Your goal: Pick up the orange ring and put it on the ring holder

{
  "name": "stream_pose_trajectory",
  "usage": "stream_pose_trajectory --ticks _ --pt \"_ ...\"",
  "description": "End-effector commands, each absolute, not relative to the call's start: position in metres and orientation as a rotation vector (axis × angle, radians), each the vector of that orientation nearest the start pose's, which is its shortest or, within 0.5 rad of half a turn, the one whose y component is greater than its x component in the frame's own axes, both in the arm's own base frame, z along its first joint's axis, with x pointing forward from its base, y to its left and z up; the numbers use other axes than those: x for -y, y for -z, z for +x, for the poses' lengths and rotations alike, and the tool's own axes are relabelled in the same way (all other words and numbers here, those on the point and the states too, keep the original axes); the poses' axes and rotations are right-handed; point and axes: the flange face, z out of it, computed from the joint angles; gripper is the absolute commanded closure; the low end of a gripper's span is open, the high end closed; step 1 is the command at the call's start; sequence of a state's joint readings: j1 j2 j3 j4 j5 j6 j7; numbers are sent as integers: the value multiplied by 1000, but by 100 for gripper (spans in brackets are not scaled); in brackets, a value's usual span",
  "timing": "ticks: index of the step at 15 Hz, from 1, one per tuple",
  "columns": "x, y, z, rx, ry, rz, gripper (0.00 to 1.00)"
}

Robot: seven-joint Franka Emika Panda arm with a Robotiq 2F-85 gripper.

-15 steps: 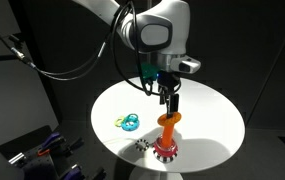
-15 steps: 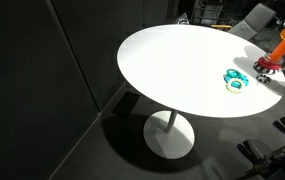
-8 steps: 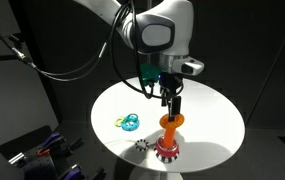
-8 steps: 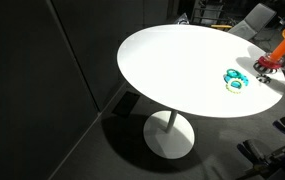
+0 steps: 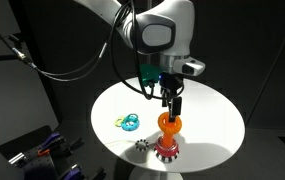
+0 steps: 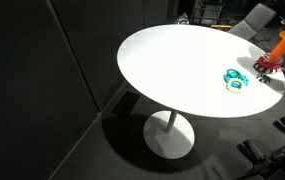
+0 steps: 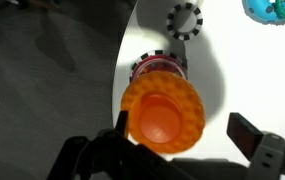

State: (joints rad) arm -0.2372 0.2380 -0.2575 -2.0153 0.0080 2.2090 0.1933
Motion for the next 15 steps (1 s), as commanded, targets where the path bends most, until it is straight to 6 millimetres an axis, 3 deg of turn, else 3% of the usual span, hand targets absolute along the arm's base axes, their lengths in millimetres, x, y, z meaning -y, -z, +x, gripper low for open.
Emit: stream_pose_trajectory --ticks 1,12,15 --pt "283 -343 521 -1074 -78 -2981 0" --pt "270 -344 520 -1002 -88 -2986 0" --pt "273 -335 521 -1043 -77 -3003 0"
